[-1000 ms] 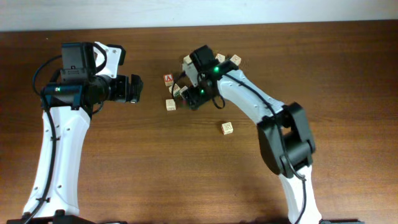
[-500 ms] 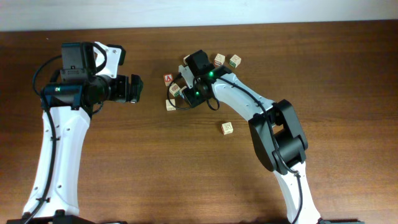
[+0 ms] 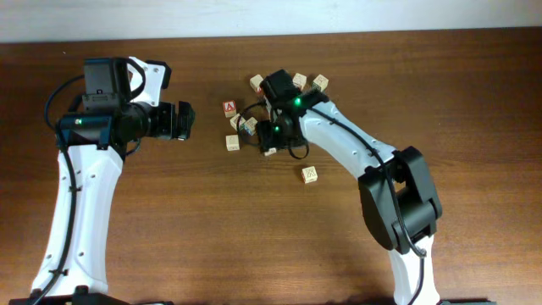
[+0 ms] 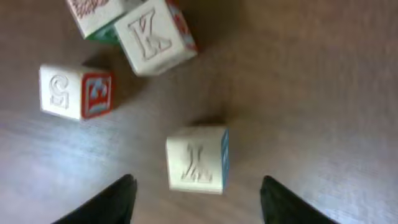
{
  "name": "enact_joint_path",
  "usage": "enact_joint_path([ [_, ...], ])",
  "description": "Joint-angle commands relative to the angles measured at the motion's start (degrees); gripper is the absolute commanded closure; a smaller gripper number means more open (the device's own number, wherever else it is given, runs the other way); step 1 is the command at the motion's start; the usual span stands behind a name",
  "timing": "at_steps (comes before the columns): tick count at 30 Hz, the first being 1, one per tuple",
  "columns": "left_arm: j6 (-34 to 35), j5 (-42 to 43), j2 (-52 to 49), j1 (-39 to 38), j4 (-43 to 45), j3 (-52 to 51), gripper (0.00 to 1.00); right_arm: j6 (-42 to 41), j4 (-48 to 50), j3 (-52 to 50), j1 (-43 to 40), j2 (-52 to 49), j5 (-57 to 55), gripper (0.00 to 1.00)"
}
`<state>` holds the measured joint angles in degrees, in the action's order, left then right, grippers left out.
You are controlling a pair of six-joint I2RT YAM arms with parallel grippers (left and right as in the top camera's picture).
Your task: Rotate 3 blocks
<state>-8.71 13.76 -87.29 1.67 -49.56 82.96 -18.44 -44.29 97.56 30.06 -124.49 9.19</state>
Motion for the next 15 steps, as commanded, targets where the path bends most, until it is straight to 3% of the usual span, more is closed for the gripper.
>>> enact_joint_path([
  [1, 0.5, 1.1, -0.2, -0.1, 0.2, 1.0, 0.01, 2.1, 6.0, -1.4, 0.4, -0.9, -3.0, 0.32],
  [8, 0.5, 1.1, -0.2, -0.1, 0.2, 1.0, 0.01, 3.2, 7.1, -1.5, 2.2, -4.7, -2.8, 0.43],
  [12, 0.5, 1.1, -0.2, -0.1, 0.2, 1.0, 0.01, 1.9, 7.1, -1.5, 2.2, -5.2, -3.9, 0.59],
  [15, 0.5, 1.1, -0.2, -0.1, 0.2, 1.0, 0.01, 1.9, 7.1, -0.9, 2.2, -5.1, -3.9, 0.66],
])
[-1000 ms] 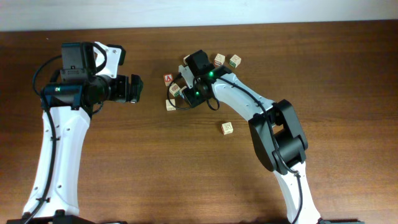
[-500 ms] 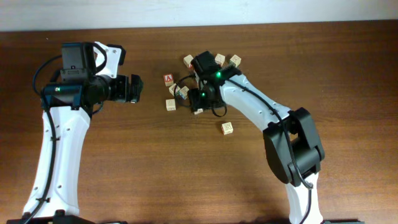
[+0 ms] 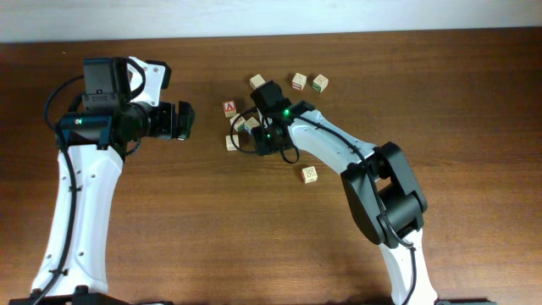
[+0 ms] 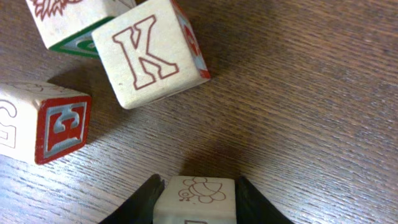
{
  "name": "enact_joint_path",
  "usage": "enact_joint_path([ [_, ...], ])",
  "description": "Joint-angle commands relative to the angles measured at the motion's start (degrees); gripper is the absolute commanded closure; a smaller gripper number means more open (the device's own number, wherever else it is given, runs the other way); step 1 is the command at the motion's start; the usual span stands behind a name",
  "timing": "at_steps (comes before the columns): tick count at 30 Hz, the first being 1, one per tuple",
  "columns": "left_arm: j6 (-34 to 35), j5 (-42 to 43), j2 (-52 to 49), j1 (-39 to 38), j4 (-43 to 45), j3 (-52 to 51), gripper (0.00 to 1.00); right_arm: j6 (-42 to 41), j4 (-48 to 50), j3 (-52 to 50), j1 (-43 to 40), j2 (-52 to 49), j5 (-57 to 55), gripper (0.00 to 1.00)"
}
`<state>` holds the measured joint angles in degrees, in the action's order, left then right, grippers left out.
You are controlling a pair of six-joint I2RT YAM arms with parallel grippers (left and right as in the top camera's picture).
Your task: Rotate 3 blocks
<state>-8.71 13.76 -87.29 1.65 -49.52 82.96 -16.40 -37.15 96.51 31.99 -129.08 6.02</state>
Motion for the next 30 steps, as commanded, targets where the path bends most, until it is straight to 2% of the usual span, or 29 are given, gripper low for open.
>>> enact_joint_path([
  [1, 0.5, 1.1, -0.2, -0.1, 0.1, 1.0, 0.01, -0.2, -1.7, 1.2, 0.2, 0.2, -0.7, 0.73],
  [4, 0.5, 1.1, -0.2, -0.1, 0.1, 1.0, 0.01, -0.9, -6.6, 3.8, 0.3, 2.6, -0.7, 0.74],
  [8, 0.5, 1.1, -0.2, -0.1, 0.1, 1.0, 0.01, -8.4, -22.4, 5.6, 0.3, 4.9, -0.7, 0.74],
  [11, 0.5, 1.1, -0.2, -0.1, 0.1, 1.0, 0.01, -11.2, -22.7, 2.5, 0.7, 4.9, -0.7, 0.74],
  [14, 0.5, 1.1, -0.2, -0.1, 0.1, 1.0, 0.01, -12.8, -18.0, -3.6, 1.0, 4.9, -1.0, 0.74],
  [17, 0.5, 1.1, -0.2, -0.1, 0.1, 1.0, 0.01, -14.4, -17.0, -4.8, 0.9, 4.9, -2.0, 0.72],
  [22, 0.5, 1.1, -0.2, -0.1, 0.1, 1.0, 0.01, -13.8, -18.2, -2.3, 0.9, 5.0, -1.8, 0.46],
  [26, 0.5, 1.1, -0.2, -0.1, 0.1, 1.0, 0.01, -9.5, -23.2, 7.7, 0.9, 5.0, -1.9, 0.3],
  [27, 0.5, 1.1, -0.2, -0.1, 0.2, 1.0, 0.01, -9.0, -22.3, 9.5, 1.0, 5.0, -1.9, 0.27],
  [30, 0.5, 1.1, -0.2, -0.1, 0.1, 1.0, 0.01, -7.2, -9.0, 10.2, 2.2, 4.2, -0.7, 0.24],
])
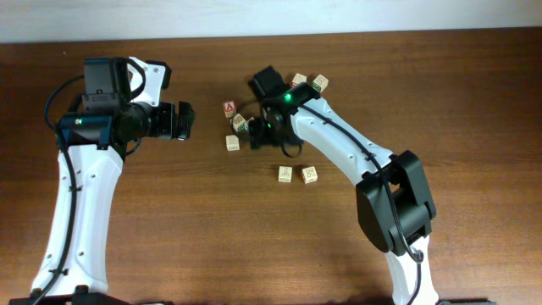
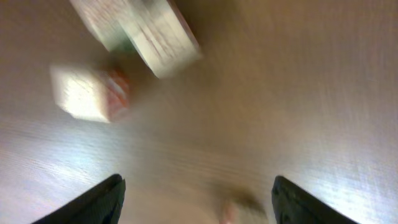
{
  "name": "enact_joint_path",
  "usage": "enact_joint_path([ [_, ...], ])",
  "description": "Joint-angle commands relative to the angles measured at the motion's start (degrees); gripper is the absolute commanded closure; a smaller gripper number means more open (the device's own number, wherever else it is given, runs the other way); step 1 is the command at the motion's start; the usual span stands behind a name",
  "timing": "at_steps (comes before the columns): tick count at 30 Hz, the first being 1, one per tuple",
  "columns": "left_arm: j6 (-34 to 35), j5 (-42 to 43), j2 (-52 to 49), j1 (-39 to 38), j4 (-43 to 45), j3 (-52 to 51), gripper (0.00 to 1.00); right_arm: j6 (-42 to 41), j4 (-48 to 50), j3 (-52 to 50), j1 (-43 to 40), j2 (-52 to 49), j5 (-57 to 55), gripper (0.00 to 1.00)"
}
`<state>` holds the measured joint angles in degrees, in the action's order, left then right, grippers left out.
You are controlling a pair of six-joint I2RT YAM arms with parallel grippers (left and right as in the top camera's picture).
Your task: Rotate 3 blocks
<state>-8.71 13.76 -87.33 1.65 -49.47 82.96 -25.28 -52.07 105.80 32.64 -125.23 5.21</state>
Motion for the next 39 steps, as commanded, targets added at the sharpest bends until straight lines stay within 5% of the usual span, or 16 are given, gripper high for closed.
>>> enact_joint_path([
  [1, 0.5, 1.1, -0.1, -0.1, 0.1, 1.0, 0.01, 1.7, 8.3, 0.9, 1.9, -0.1, 0.1, 0.24],
  [13, 0.5, 1.1, -0.1, -0.1, 0.1, 1.0, 0.01, -0.9, 20.3, 0.9, 7.3, -10.9, -8.5, 0.33],
  [16, 0.5, 1.1, -0.1, -0.1, 0.1, 1.0, 0.01, -0.9, 21.0, 0.9, 7.3, -11.1, -8.5, 0.5],
  [23, 0.5, 1.1, -0.1, -0.1, 0.1, 1.0, 0.01, -0.9, 18.5, 0.6, 8.2, -11.1, -8.5, 0.71],
  [28, 0.5, 1.1, -0.1, -0.1, 0.1, 1.0, 0.01, -0.9, 8.0, 5.7, 7.0, -8.3, -8.4, 0.71],
  [33, 0.5, 1.1, -0.1, -0.1, 0.1, 1.0, 0.01, -1.5, -14.6, 11.4, 7.0, -5.4, -8.5, 0.63],
  [39, 0.5, 1.1, -0.1, -0.1, 0.1, 1.0, 0.01, -5.7, -14.4, 0.4, 7.1, -5.6, -8.3, 0.63],
])
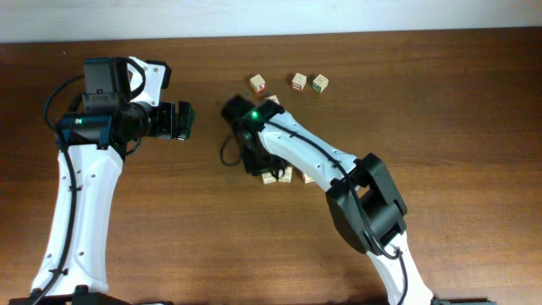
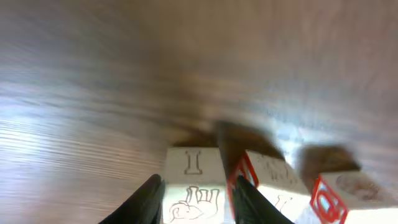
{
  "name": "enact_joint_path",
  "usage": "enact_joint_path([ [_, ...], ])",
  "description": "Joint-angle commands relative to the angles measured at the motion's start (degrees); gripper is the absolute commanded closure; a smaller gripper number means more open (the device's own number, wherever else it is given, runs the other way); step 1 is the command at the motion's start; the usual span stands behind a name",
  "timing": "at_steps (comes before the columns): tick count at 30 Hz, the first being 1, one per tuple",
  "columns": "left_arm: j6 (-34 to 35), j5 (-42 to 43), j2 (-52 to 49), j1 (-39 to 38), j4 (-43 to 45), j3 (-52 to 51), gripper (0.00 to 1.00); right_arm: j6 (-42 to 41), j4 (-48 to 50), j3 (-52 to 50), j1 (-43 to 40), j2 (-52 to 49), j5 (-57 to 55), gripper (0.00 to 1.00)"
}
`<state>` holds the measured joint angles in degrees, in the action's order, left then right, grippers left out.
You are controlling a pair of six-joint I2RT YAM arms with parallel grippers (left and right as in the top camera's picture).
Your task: Rotate 3 blocks
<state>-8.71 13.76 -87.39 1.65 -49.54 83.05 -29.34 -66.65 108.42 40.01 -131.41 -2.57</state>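
My right gripper (image 2: 197, 200) is shut on a wooden block (image 2: 194, 167) with the letter I on top and an elephant drawing on its near face. It stands on the table against a red-framed block (image 2: 268, 179), and a third block (image 2: 339, 194) lies just beyond. In the overhead view the right gripper (image 1: 257, 163) is at the left end of this row of blocks (image 1: 286, 176), which the arm partly hides. My left gripper (image 1: 181, 120) hovers apart to the left, and its jaws are too small to read.
Three more blocks (image 1: 298, 81) stand in a line at the back of the brown table (image 1: 169, 237), and another block (image 1: 273, 100) peeks out beside the right arm. The right wrist hides the table around it.
My right gripper was open over the cluster at the back. It now sits lower on the table, shut on the I block beside the two blocks in the row.
The right gripper stood open around a block in the cluster, then was shut on it. Later that block lay beside a lone block nearer the front, and the gripper was open back over the cluster. Now it grips a block beside that pair. The left arm stayed still.
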Motion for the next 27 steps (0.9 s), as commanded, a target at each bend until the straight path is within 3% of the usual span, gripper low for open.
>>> enact_joint_path([
  [1, 0.5, 1.1, 0.0, -0.1, 0.2, 0.9, 0.01, -1.6, 0.5, -2.3, -0.3, 0.6, -0.5, 0.63],
  [6, 0.5, 1.1, 0.0, -0.1, 0.2, 0.9, 0.01, 2.4, -3.0, 6.6, -1.8, 2.0, -0.5, 0.62],
  [10, 0.5, 1.1, 0.0, -0.1, 0.2, 0.9, 0.01, 9.4, -13.1, 17.2, -6.2, 7.1, 4.1, 0.5],
  [15, 0.5, 3.9, 0.0, -0.2, 0.2, 0.9, 0.01, 18.6, -21.0, 16.4, -15.1, 8.3, 16.0, 0.5],
  [22, 0.5, 9.6, -1.7, -0.8, -2.2, -1.3, 0.02, 18.8, -13.6, -0.4, -20.6, 8.2, 17.2, 0.5],
  [24, 0.5, 9.4, -3.9, -2.6, -2.1, -2.8, 0.16, 18.1, -11.8, -4.4, -21.7, 8.2, 17.1, 0.5],
  [25, 0.5, 9.4, -5.7, -4.2, -2.0, -3.2, 0.43, 17.9, -10.7, -6.2, -22.4, 8.2, 17.0, 0.51],
  [27, 3.8, 6.8, -9.8, -7.2, -1.5, -3.2, 0.71, 16.5, -9.5, -8.3, -22.9, 8.2, 16.2, 0.51],
])
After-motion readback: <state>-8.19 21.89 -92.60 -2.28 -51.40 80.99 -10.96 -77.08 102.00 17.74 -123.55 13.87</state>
